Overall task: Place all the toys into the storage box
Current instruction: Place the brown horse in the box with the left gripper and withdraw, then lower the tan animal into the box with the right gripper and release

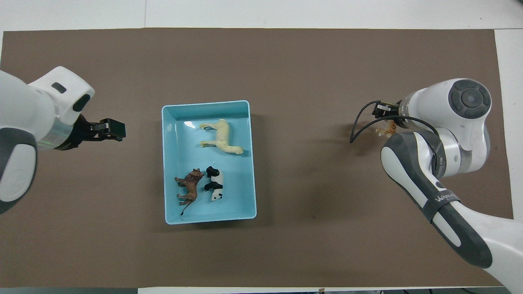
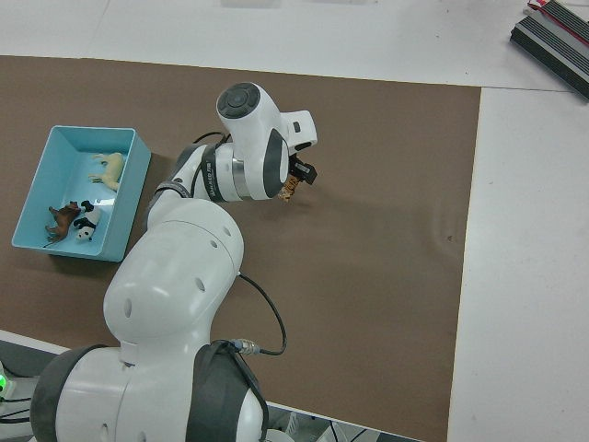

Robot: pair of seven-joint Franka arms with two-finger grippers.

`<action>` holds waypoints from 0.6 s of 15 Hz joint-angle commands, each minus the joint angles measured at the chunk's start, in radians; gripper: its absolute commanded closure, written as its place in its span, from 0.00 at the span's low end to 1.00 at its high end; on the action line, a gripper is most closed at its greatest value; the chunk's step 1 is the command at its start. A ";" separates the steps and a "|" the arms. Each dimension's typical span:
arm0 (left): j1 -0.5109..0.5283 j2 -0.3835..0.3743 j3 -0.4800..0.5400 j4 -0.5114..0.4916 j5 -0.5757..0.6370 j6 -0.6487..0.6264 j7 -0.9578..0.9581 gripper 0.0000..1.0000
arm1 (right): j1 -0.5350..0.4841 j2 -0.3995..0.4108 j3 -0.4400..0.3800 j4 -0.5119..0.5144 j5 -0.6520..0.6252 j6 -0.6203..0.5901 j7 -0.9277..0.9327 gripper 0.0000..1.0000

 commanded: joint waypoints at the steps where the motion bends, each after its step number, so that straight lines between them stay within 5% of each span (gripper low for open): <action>1: 0.009 0.006 -0.013 0.034 0.002 -0.072 0.042 0.00 | 0.144 0.050 0.003 0.261 0.011 -0.229 0.128 1.00; 3: 0.010 0.017 -0.012 0.057 -0.014 -0.075 0.042 0.00 | 0.259 0.096 0.003 0.399 0.011 -0.303 0.231 1.00; 6: 0.041 0.104 -0.012 0.227 -0.036 -0.150 0.040 0.00 | 0.420 0.166 0.003 0.538 0.065 -0.311 0.383 1.00; 9: 0.036 0.117 -0.015 0.244 -0.030 -0.167 0.066 0.00 | 0.578 0.260 -0.011 0.572 0.051 -0.279 0.458 1.00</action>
